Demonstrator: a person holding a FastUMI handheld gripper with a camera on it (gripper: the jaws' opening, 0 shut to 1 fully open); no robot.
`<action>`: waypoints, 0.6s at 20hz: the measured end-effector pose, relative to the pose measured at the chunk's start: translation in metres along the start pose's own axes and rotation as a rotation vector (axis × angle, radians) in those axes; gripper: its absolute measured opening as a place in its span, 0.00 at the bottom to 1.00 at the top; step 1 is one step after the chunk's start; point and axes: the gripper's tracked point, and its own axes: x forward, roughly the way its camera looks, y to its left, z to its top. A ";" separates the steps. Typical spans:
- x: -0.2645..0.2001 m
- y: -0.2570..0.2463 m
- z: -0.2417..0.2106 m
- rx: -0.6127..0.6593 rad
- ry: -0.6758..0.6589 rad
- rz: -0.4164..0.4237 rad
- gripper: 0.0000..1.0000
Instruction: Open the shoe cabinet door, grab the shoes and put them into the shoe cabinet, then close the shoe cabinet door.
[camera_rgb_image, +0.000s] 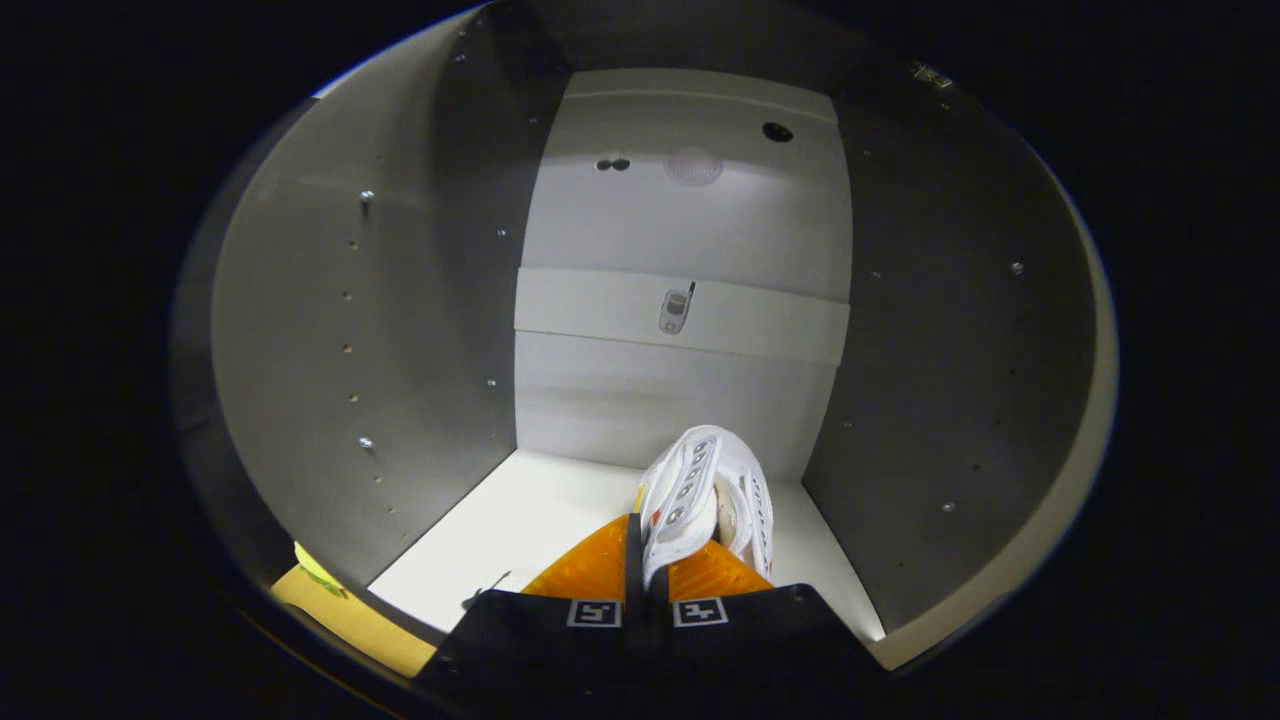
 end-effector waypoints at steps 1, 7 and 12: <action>0.009 0.000 -0.002 -0.001 0.005 0.007 0.04; 0.044 0.003 -0.021 0.017 0.046 0.028 0.03; 0.058 0.014 -0.032 0.022 0.078 0.036 0.04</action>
